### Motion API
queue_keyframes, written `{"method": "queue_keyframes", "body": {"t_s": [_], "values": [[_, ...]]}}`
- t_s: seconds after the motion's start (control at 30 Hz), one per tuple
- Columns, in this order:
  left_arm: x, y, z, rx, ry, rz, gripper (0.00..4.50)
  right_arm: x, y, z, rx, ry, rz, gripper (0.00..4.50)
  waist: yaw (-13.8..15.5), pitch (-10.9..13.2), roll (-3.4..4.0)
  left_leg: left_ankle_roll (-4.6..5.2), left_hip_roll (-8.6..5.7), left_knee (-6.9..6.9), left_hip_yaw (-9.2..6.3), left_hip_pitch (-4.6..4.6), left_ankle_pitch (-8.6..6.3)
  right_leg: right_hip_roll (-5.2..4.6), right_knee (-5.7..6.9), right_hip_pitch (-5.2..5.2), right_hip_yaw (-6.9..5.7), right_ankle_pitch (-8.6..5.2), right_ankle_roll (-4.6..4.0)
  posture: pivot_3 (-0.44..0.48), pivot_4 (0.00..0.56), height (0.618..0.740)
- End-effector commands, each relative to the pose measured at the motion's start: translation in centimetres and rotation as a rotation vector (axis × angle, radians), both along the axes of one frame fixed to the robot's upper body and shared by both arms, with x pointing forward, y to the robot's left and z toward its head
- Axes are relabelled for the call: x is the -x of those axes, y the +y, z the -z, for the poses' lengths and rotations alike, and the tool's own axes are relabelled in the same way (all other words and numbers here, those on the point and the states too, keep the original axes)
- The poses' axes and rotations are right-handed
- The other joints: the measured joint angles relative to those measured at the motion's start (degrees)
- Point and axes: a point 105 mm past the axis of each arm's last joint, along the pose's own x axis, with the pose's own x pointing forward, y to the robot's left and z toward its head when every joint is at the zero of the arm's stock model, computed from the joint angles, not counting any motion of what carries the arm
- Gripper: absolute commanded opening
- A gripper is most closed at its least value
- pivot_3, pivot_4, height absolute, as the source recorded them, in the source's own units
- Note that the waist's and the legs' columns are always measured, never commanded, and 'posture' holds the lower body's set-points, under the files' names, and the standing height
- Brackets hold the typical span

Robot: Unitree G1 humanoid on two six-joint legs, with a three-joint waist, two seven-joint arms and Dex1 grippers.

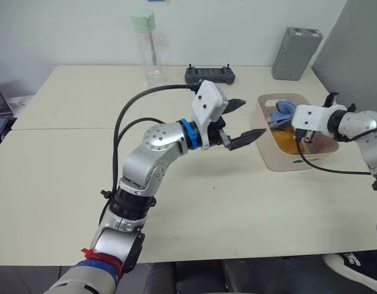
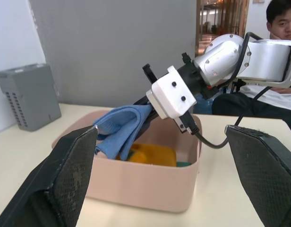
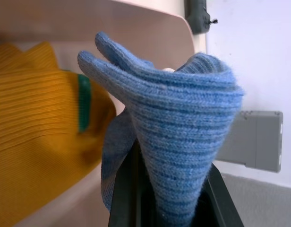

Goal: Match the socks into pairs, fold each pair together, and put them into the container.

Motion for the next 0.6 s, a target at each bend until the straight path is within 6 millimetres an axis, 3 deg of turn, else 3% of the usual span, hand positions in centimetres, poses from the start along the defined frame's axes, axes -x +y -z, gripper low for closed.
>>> {"method": "queue_keyframes", "body": {"t_s": [0.03, 0.23, 0.27, 0.37, 0.6], "values": [[1.0, -0.2, -1.3, 0.01, -0.058, 0.025, 4.48, 0.2, 0.0, -0.3, 0.046, -0.019, -0.029, 0.0, 0.0, 0.0, 0.0, 0.0, 0.0, 0.01, 0.0, 0.0, 0.0, 0.0, 0.0, 0.01, 0.0, 0.0, 0.0, 0.0, 0.15, 0.74], [0.9, -0.2, -1.2, -0.004, -0.065, 0.021, 4.48, 0.5, -0.3, 1.8, 0.052, 0.04, -0.032, 0.0, 0.0, 0.0, 0.0, 0.0, 0.0, 0.02, -0.01, 0.05, 0.0, -0.01, 0.01, 0.07, -0.01, 0.01, 0.0, 0.0, 0.15, 0.74], [0.9, -0.2, -1.2, -0.005, -0.064, 0.023, 4.5, 0.6, -0.4, 1.9, 0.044, 0.054, -0.029, 0.66, 0.0, 0.0, 0.0, 0.0, -0.01, 0.02, 0.0, 0.05, 0.0, -0.01, 0.01, 0.07, 0.0, 0.01, 0.01, 0.0, 0.15, 0.74], [0.9, -0.1, -1.1, -0.01, -0.064, 0.026, 4.5, 1.0, -0.7, 1.9, 0.003, 0.096, -0.019, 1.59, 0.0, 0.0, 0.0, 0.0, -0.01, 0.04, -0.01, 0.06, 0.01, -0.01, 0.03, 0.08, 0.0, 0.02, 0.01, 0.0, 0.15, 0.74], [0.8, 0.1, -1.0, -0.02, -0.066, 0.033, 4.5, 2.1, -1.0, -0.5, -0.05, 0.167, -0.011, 4.16, 0.1, 0.0, 0.01, -0.01, -0.01, 0.05, -0.01, 0.13, 0.01, -0.01, 0.06, 0.15, -0.01, 0.02, 0.02, 0.0, 0.15, 0.74]]}}
